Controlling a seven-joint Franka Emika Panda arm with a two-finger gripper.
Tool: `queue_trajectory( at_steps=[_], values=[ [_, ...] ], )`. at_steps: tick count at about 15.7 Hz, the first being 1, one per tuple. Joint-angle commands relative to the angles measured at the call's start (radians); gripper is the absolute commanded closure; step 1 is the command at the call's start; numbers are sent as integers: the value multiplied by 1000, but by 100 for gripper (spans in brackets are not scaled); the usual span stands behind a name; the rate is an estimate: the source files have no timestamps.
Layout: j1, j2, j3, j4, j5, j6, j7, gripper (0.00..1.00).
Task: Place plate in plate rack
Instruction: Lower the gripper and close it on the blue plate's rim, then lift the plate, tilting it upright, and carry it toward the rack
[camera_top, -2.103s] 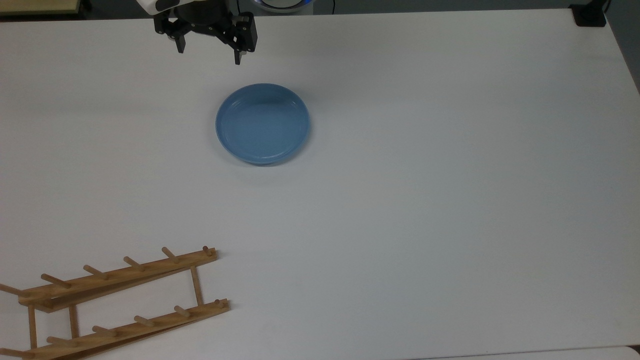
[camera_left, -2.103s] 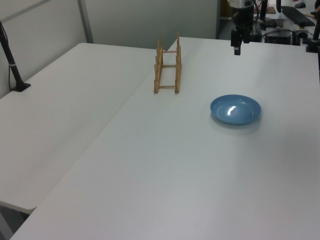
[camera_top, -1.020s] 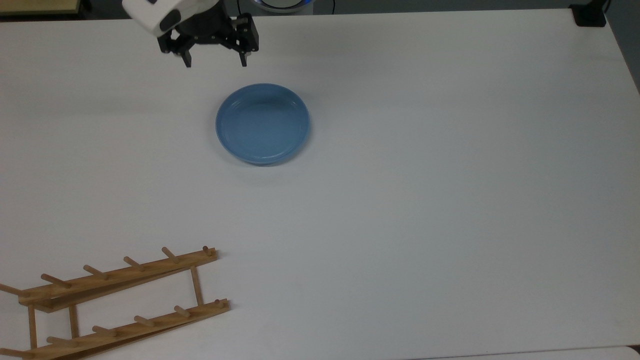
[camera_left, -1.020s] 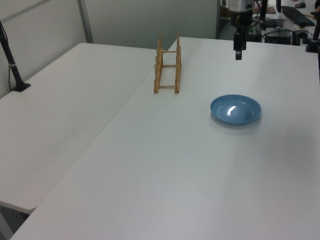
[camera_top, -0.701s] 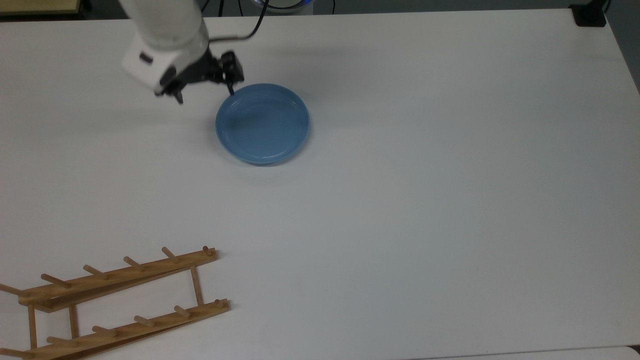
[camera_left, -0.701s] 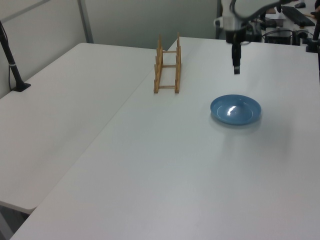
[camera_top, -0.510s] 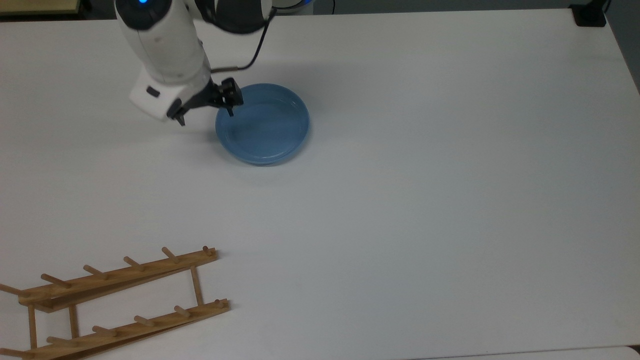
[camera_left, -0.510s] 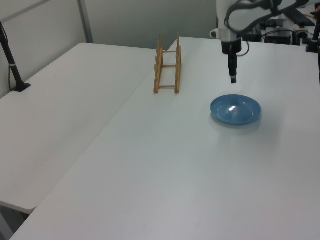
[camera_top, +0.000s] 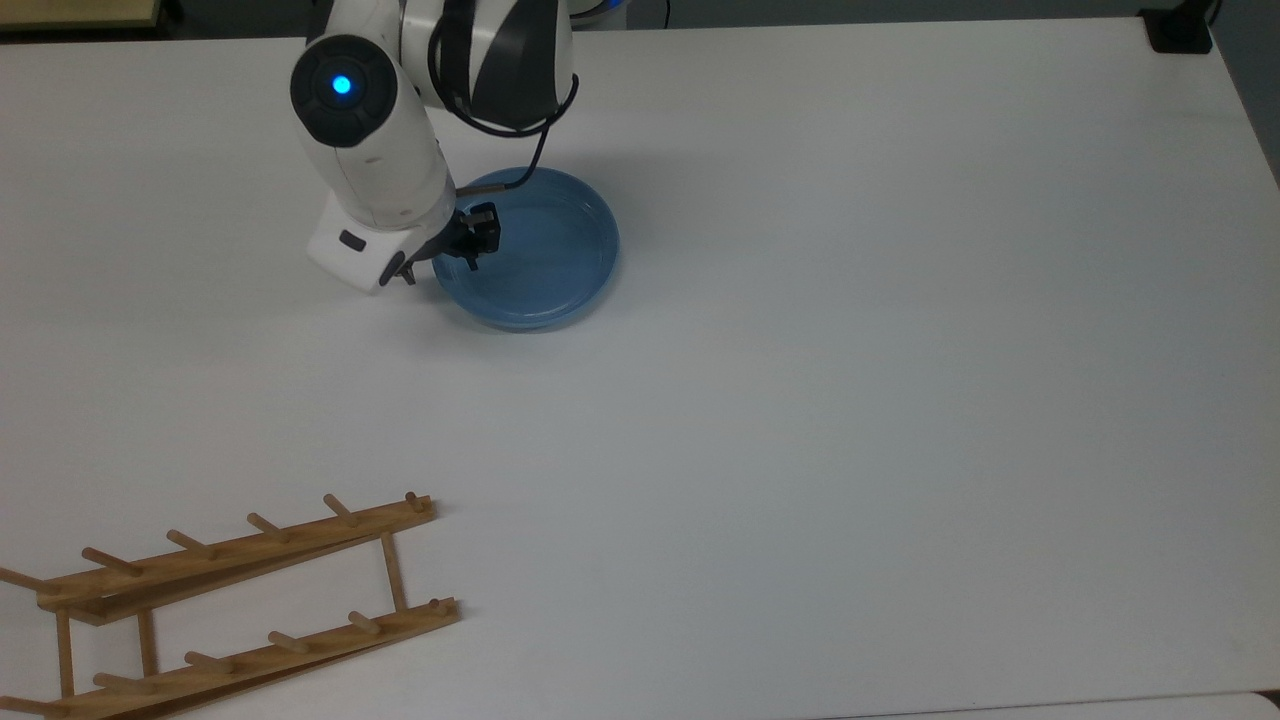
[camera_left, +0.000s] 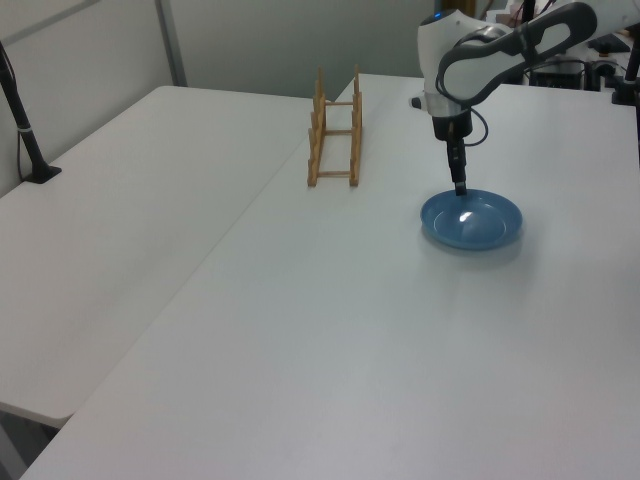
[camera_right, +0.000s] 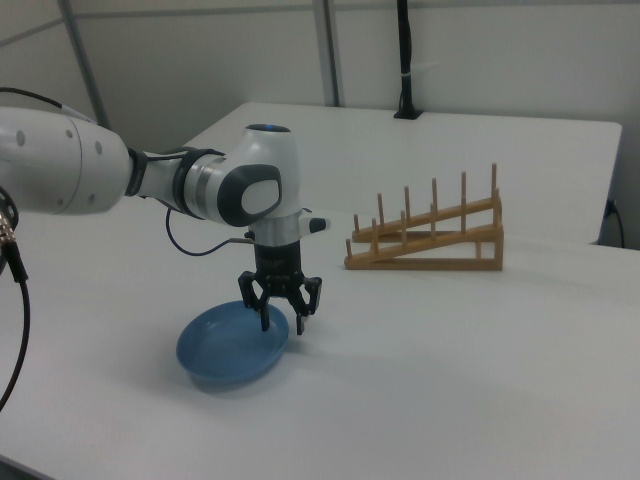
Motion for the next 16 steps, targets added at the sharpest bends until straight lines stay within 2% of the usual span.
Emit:
queue_trajectory(
  at_steps=[1, 3, 9, 16],
  values=[
    [14, 3, -10, -31, 9, 46, -23, 42],
    [14, 3, -10, -37, 7, 46, -25, 50],
    [27, 3, -8, -43, 6, 45, -26, 100],
    [26, -29, -5, -8, 7, 31, -37, 100]
  ],
)
